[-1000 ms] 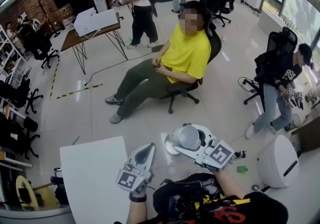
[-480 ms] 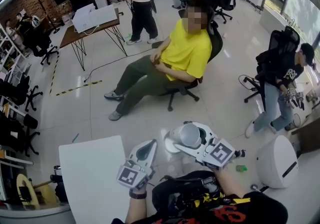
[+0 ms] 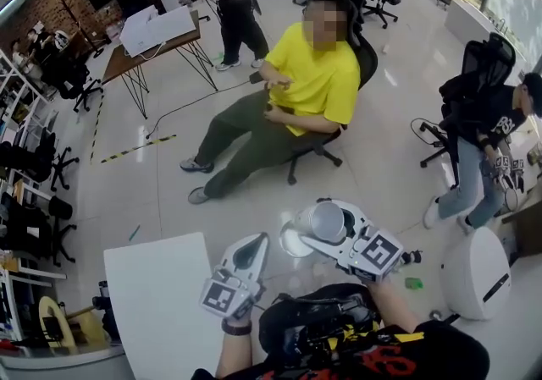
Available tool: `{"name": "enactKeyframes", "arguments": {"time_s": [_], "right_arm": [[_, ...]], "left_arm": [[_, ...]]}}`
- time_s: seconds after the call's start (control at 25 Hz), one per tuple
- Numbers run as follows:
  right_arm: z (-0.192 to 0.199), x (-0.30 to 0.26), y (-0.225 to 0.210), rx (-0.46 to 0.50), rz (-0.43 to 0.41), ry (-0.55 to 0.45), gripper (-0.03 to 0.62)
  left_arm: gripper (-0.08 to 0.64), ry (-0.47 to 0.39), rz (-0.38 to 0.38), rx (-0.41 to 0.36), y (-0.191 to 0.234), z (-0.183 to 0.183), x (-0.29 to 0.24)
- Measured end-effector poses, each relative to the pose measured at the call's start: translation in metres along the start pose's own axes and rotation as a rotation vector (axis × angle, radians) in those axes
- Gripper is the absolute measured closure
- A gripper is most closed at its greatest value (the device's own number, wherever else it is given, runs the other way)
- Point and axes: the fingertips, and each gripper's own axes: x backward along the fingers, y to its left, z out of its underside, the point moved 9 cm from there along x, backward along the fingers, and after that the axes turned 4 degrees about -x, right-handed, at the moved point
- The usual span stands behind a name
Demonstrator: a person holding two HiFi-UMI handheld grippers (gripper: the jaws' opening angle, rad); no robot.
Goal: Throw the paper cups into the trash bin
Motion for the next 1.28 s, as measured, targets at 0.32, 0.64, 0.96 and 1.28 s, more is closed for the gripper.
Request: {"name": "enactKeyframes", "arguments": {"time_s": [0.32, 0.64, 0.96, 1.28], "right_arm": [[0.009, -0.005, -0.034, -0.039, -0.061, 0.005, 0.245], [0.030, -0.022, -0.055, -0.087, -0.135, 0.044, 0.247], [0.063, -0.049, -0.075, -0.135, -0.203, 0.098, 0.247], [0.092, -0.062, -0.112, -0.193, -0.187, 0.178, 0.247]], "left_arm": [[0.557, 0.058, -0.067, 0.016, -0.002, 0.002, -0.015], [0.557, 0.116, -0.097, 0.055, -0.006, 0.016, -0.035], [0.557, 0.189, -0.165, 0.108, 0.009, 0.046, -0.042], [0.556, 0.195, -0.183, 0.179, 0.029, 0.086, -0.083]]}}
